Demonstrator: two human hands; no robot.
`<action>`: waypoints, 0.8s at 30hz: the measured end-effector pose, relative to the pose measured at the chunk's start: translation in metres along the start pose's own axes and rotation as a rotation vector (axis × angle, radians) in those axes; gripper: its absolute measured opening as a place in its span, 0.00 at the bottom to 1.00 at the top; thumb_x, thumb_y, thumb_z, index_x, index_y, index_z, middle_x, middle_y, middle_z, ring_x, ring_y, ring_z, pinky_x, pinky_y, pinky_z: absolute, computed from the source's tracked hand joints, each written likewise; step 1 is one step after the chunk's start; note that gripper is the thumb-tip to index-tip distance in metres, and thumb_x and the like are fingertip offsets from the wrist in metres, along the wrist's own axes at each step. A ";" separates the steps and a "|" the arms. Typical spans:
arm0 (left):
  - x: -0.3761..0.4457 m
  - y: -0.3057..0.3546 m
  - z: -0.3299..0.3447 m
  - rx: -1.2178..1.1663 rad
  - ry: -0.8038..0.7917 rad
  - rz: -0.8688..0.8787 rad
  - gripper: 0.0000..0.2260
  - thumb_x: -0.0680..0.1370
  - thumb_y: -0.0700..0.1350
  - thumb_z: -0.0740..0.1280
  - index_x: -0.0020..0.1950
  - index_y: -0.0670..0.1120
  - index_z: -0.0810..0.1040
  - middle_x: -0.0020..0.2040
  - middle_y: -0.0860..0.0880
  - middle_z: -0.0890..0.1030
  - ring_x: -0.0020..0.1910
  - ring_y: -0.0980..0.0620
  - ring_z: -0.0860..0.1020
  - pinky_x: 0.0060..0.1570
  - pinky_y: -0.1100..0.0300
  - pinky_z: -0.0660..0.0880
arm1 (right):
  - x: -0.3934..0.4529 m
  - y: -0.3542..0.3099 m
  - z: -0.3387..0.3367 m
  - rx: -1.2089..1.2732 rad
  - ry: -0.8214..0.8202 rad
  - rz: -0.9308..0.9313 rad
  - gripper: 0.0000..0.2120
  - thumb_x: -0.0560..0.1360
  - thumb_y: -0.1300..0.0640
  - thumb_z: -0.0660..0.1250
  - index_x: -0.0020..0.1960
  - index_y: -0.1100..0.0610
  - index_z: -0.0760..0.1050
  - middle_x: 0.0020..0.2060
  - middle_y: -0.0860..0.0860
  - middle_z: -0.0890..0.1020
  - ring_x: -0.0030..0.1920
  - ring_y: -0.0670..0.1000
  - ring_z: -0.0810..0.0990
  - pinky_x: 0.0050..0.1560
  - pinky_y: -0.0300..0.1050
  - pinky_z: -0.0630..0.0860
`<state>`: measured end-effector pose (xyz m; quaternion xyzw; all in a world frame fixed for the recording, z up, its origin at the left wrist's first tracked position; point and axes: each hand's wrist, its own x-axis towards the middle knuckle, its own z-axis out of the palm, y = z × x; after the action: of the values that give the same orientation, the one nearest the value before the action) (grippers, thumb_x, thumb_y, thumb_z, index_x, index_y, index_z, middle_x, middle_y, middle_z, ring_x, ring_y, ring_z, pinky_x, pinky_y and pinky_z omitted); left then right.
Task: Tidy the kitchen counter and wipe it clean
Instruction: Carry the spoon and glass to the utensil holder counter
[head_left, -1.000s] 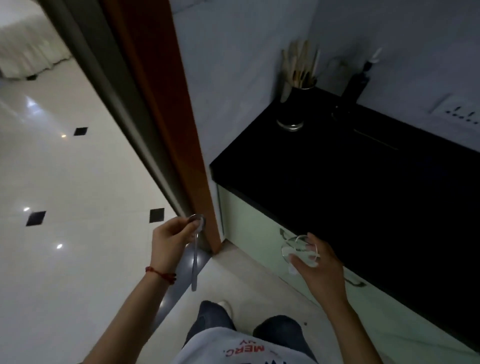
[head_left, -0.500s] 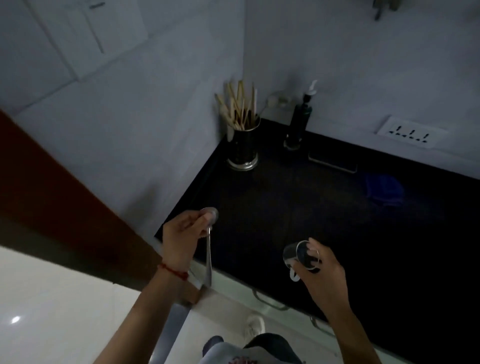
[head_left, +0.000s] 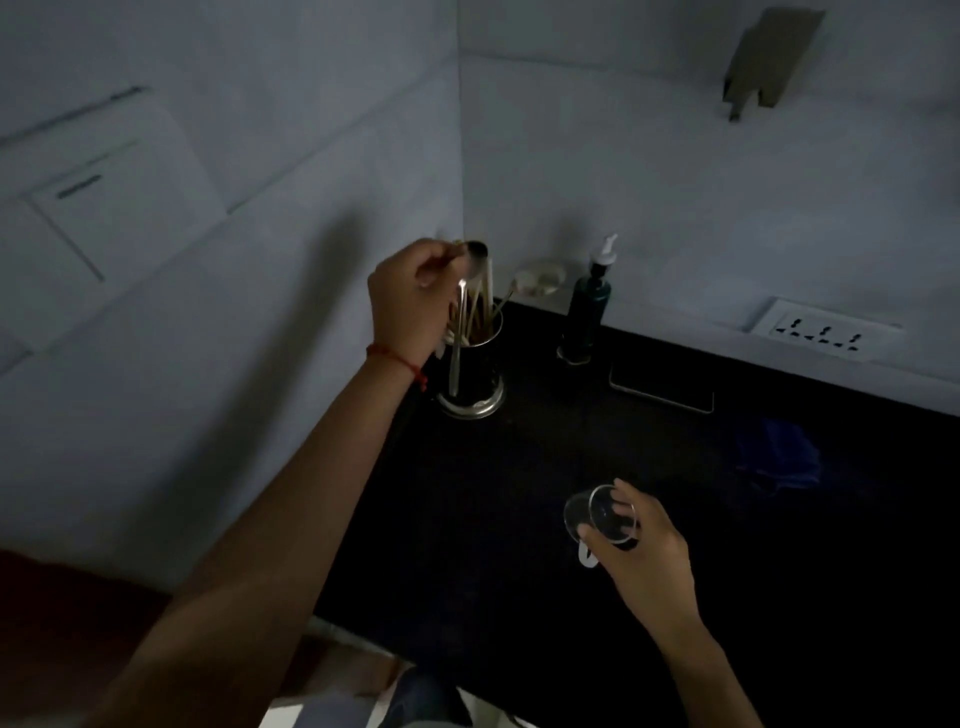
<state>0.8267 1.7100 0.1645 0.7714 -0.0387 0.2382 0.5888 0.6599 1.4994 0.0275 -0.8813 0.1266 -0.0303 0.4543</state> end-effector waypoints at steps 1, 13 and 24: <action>0.012 0.000 0.006 0.009 0.002 0.011 0.04 0.70 0.41 0.68 0.42 0.42 0.81 0.34 0.54 0.80 0.31 0.65 0.77 0.40 0.60 0.78 | 0.000 -0.001 0.001 0.004 0.002 0.012 0.30 0.66 0.56 0.75 0.66 0.54 0.68 0.57 0.46 0.76 0.55 0.44 0.75 0.53 0.36 0.70; 0.062 -0.037 0.037 0.080 0.052 0.120 0.04 0.71 0.36 0.66 0.41 0.35 0.79 0.38 0.43 0.80 0.36 0.59 0.77 0.38 0.79 0.69 | -0.008 -0.002 0.015 -0.004 -0.008 0.062 0.31 0.66 0.56 0.75 0.66 0.55 0.68 0.56 0.46 0.75 0.54 0.43 0.74 0.52 0.35 0.70; 0.034 -0.086 0.029 0.512 -0.240 0.049 0.07 0.74 0.41 0.67 0.47 0.38 0.80 0.44 0.38 0.83 0.44 0.42 0.81 0.47 0.50 0.78 | 0.001 -0.002 0.020 0.027 -0.064 0.119 0.31 0.66 0.53 0.74 0.66 0.52 0.68 0.55 0.43 0.74 0.55 0.43 0.74 0.53 0.36 0.70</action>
<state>0.8955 1.7170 0.0965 0.9166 -0.0653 0.1610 0.3600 0.6642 1.5160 0.0177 -0.8665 0.1640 0.0232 0.4709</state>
